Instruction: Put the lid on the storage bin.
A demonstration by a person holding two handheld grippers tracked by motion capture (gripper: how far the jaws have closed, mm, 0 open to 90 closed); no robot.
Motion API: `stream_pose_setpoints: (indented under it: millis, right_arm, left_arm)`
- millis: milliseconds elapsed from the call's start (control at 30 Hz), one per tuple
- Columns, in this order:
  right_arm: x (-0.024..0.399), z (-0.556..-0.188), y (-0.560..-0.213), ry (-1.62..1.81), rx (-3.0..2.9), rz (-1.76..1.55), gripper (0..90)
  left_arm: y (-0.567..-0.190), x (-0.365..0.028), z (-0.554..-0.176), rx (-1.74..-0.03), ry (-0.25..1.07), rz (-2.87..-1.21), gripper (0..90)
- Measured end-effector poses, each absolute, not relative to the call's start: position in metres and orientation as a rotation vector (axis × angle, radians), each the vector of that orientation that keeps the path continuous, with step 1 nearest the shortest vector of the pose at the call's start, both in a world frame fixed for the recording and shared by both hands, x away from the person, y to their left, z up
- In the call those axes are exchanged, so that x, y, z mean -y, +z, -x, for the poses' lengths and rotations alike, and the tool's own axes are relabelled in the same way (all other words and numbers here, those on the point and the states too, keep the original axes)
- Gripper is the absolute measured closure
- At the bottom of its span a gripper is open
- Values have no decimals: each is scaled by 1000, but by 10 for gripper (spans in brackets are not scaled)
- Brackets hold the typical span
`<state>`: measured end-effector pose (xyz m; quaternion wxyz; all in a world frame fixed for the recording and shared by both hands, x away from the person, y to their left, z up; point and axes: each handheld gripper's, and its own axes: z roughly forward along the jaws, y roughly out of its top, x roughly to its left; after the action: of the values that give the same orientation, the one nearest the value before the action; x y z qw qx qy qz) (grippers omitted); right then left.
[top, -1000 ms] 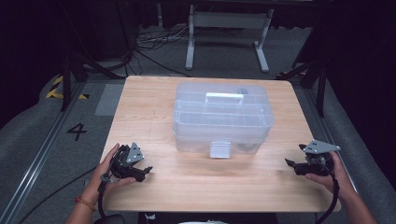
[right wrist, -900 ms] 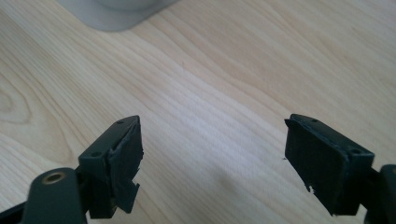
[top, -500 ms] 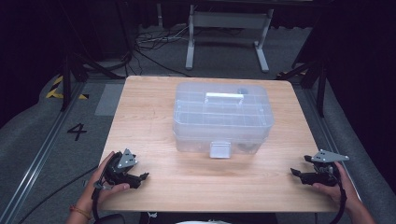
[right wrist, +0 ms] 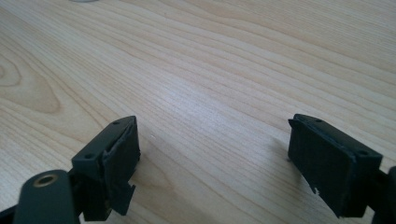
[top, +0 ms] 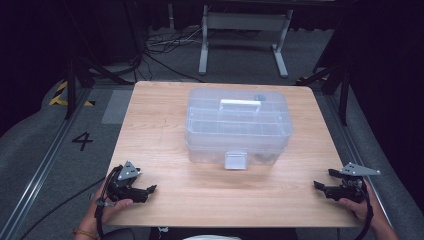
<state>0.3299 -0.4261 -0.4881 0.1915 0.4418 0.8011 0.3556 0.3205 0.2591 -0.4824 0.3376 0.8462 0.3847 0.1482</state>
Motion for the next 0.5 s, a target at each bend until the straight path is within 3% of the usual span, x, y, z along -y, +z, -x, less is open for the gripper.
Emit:
stream_pose_setpoints:
  millis: [500]
  right_arm:
    - [424, -331, -488, 987, -2235, -1260, 155]
  left_arm:
    - [-483, -256, -321, -1072, 414, -2175, 134]
